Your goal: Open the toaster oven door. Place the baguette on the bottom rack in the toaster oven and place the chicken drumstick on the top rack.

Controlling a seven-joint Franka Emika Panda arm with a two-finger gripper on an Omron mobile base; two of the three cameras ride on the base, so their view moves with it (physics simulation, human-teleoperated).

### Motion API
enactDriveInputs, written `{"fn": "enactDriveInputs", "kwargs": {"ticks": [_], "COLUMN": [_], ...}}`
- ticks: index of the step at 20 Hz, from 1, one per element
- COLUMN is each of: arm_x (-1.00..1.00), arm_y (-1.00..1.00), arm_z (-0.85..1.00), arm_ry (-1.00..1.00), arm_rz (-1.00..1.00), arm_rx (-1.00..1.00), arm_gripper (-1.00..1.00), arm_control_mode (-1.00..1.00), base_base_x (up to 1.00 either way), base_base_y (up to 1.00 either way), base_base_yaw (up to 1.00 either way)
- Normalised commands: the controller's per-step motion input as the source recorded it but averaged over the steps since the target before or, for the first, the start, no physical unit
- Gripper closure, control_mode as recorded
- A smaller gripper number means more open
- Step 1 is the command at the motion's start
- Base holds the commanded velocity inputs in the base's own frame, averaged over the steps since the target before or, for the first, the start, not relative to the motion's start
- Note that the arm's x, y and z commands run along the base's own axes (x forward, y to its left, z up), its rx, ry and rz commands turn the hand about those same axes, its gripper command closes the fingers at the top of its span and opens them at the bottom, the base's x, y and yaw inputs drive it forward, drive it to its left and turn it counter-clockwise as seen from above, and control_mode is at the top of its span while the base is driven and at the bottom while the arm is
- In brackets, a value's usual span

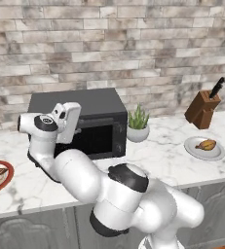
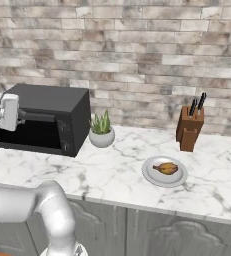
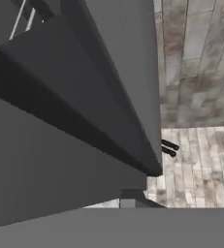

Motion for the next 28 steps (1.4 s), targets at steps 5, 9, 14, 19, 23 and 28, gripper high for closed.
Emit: {"fn": "enactDriveInputs", "kwargs": {"ticks": [5, 9, 14, 19, 23, 28], "arm_x": [0.19, 0.06, -0.14, -0.42, -0.5, -0.51], "arm_y": [0.0, 0.0, 0.04, 0.1, 0.13, 0.14], "arm_z": [-0.94, -0.94, -0.94, -0.94, -0.94, -0.94], "arm_ry": [0.04, 0.1, 0.12, 0.1, 0.11, 0.11], "arm_rz": [0.13, 0.13, 0.14, 0.15, 0.14, 0.13], "arm_rx": [0.0, 0.0, 0.0, -0.01, -0.02, -0.03], "arm_gripper": [1.0, 1.0, 1.0, 1.0, 1.0, 1.0], "arm_control_mode": [-1.0, -1.0, -1.0, -1.0, -1.0, -1.0], "base_base_x": [0.0, 0.0, 0.0, 0.0, 0.0, 0.0], "base_base_y": [0.0, 0.0, 0.0, 0.0, 0.0, 0.0], "base_base_yaw": [0.0, 0.0, 0.0, 0.0, 0.0, 0.0]}}
